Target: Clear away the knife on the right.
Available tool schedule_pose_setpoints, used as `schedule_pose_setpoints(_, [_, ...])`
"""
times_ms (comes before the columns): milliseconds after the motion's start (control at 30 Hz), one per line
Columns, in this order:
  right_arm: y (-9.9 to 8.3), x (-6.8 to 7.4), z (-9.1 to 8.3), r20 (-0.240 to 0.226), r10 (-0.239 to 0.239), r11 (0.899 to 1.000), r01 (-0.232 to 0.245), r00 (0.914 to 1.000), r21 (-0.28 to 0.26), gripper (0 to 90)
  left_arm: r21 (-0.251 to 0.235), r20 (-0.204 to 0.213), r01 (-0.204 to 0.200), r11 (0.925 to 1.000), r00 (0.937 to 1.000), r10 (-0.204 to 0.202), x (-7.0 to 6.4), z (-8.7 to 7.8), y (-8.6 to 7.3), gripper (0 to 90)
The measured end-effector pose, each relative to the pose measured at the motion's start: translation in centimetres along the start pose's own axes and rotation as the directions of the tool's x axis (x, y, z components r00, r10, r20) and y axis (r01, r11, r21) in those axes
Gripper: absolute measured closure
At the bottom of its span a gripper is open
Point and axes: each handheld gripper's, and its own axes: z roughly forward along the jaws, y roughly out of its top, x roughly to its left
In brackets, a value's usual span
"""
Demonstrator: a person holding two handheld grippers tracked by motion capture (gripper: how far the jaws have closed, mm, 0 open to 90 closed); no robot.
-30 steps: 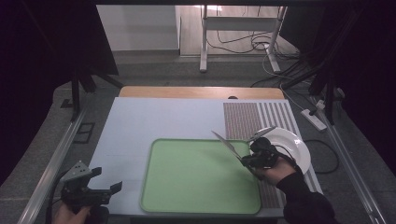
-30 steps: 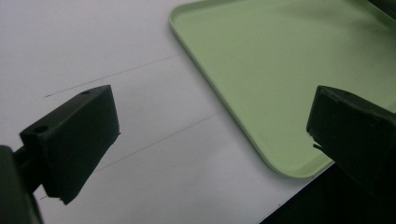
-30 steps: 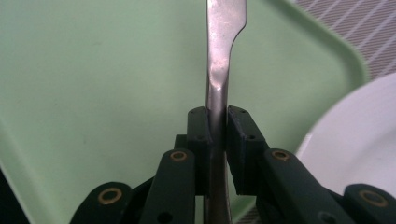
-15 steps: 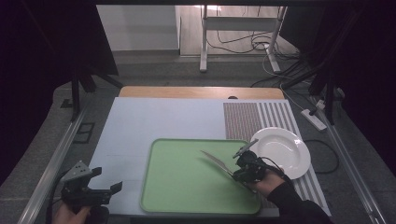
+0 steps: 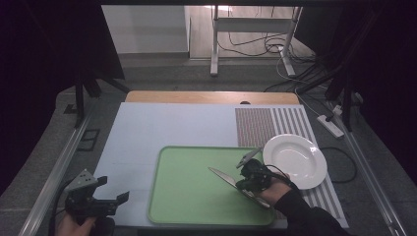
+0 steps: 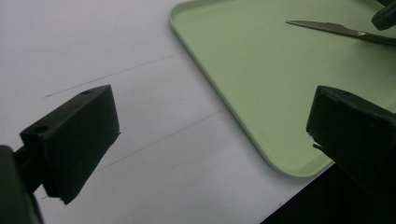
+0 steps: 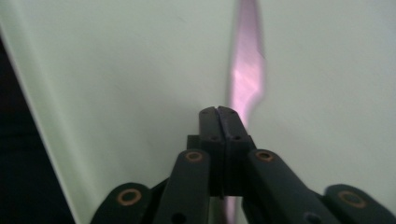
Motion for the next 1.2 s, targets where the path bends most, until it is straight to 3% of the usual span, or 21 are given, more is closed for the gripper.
schedule_pose_setpoints(100, [1.3, 0.7, 1.1, -0.027, -0.041, 0.999, 0.041, 0.9988, -0.009, 90.0, 0.002, -0.002, -0.001, 1.0, 1.0, 0.001, 0.0, 0.0, 0.0, 2.5])
schedule_pose_setpoints(200, [2.4, 1.0, 2.3, -0.016, -0.096, 0.995, 0.097, 0.9952, 0.011, 90.0, 0.002, -0.002, 0.001, 1.0, 1.0, -0.001, 0.0, 0.0, 0.0, 2.5])
schedule_pose_setpoints(333, [3.0, 0.5, 3.9, 0.02, -0.129, 0.99, 0.127, 0.9915, 0.067, 90.0, 0.002, -0.002, 0.001, 1.0, 1.0, -0.001, 0.0, 0.0, 0.0, 2.5])
schedule_pose_setpoints(367, [2.9, 0.3, 3.9, 0.011, -0.114, 0.992, 0.113, 0.9935, 0.058, 90.0, 0.002, -0.003, 0.001, 1.0, 1.0, -0.001, 0.0, 0.0, 0.0, 2.5])
schedule_pose_setpoints(567, [2.0, -1.4, 2.9, 0.089, -0.08, 0.994, 0.073, 0.9928, 0.08, 90.0, 0.002, -0.004, -0.001, 1.0, 1.0, 0.001, 0.0, 0.0, -0.1, 2.6])
schedule_pose_setpoints(733, [0.8, -3.3, 2.0, 0.129, -0.005, 0.998, -0.003, 0.9916, 0.066, 90.0, 0.003, -0.005, -0.003, 1.0, 1.0, 0.003, 0.0, 0.0, 0.0, 2.6])
schedule_pose_setpoints(867, [0.2, -4.6, 1.5, 0.118, 0.041, 0.998, -0.047, 0.9922, 0.05, 90.0, 0.004, -0.005, -0.004, 1.0, 1.0, 0.004, -0.1, 0.0, 0.0, 2.6])
schedule_pose_setpoints(1200, [0.5, -5.4, 1.6, 0.133, 0.044, 0.998, -0.048, 0.9902, 0.029, 90.0, 0.005, -0.007, -0.006, 1.0, 1.0, 0.006, -0.1, 0.0, 0.0, 2.7])
